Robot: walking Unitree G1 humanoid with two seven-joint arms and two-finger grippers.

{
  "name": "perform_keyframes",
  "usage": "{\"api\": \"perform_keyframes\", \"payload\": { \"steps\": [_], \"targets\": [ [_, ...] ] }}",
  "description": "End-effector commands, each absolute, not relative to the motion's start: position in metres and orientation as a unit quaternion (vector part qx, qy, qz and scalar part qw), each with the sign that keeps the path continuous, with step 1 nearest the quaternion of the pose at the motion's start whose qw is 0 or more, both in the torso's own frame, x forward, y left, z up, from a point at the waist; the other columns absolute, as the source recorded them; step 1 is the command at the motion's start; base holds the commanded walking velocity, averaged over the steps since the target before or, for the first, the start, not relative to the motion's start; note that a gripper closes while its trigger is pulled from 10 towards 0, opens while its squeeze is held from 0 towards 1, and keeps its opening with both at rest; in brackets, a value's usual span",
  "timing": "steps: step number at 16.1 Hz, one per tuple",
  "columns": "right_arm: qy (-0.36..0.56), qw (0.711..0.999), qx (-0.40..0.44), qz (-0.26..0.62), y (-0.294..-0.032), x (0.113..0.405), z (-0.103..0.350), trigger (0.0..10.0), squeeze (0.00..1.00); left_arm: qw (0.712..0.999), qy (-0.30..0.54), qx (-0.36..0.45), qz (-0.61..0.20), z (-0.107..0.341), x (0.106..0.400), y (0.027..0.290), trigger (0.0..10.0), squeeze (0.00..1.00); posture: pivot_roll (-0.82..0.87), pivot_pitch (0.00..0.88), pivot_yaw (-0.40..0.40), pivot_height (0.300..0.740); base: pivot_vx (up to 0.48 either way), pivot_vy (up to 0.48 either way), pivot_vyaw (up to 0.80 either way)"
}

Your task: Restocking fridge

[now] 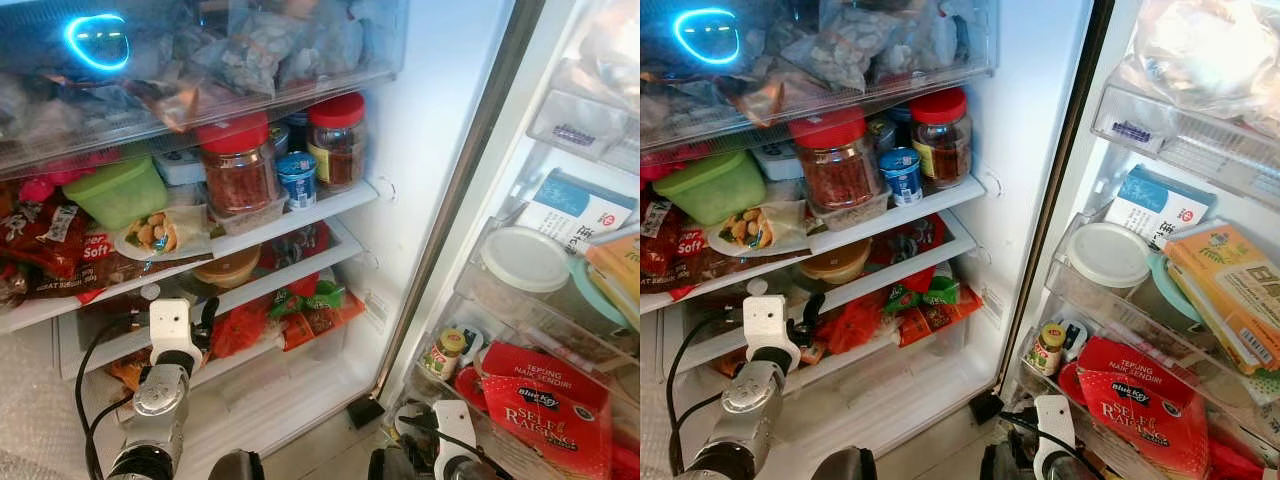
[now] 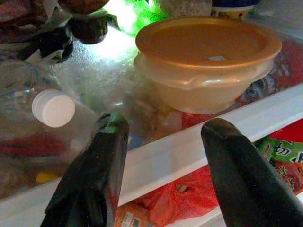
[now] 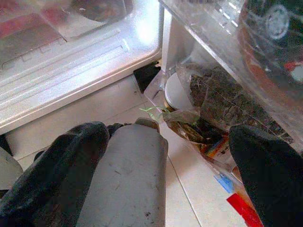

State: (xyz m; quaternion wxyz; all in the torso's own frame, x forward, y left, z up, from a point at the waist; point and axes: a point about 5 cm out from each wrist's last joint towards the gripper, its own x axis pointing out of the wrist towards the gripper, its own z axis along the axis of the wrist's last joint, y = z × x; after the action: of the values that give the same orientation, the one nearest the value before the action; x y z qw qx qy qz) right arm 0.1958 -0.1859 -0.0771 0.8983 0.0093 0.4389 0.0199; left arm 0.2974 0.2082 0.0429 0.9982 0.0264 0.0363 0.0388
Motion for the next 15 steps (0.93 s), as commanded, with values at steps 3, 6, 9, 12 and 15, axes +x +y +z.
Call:
{"api": "perform_keyframes", "payload": {
  "steps": [3, 6, 9, 12, 15],
  "targets": [
    [0.431, 0.902, 0.004, 0.012, -0.1910, 0.2040, -0.0723, 10.0, 0.00, 0.998, 0.028, 0.011, 0.062, 0.0454, 0.2997, 0.2140, 10.0, 0.00, -0.07, 0.000, -0.038, 0.641, -0.246, 0.000, 0.00],
    [0.429, 0.903, 0.009, 0.006, -0.1911, 0.2045, -0.0720, 10.0, 0.00, 0.998, 0.020, 0.007, 0.063, 0.0489, 0.3026, 0.2147, 10.0, 0.00, -0.07, 0.000, -0.037, 0.641, -0.245, 0.000, 0.00],
    [0.430, 0.903, 0.008, 0.007, -0.1917, 0.2046, -0.0719, 10.0, 0.00, 0.997, 0.019, -0.001, 0.070, 0.0489, 0.3030, 0.2149, 10.0, 0.00, -0.06, 0.000, -0.041, 0.641, -0.247, 0.000, 0.00],
    [0.430, 0.903, 0.006, 0.007, -0.1926, 0.2049, -0.0716, 10.0, 0.00, 0.997, 0.020, -0.004, 0.073, 0.0475, 0.3022, 0.2150, 10.0, 0.00, -0.06, 0.000, -0.048, 0.641, -0.245, 0.000, 0.00],
    [0.430, 0.903, 0.005, 0.009, -0.1924, 0.2051, -0.0715, 10.0, 0.00, 0.997, 0.021, -0.004, 0.074, 0.0470, 0.3021, 0.2157, 10.0, 0.00, -0.06, 0.000, -0.049, 0.641, -0.246, 0.000, 0.00]
  ]
}}
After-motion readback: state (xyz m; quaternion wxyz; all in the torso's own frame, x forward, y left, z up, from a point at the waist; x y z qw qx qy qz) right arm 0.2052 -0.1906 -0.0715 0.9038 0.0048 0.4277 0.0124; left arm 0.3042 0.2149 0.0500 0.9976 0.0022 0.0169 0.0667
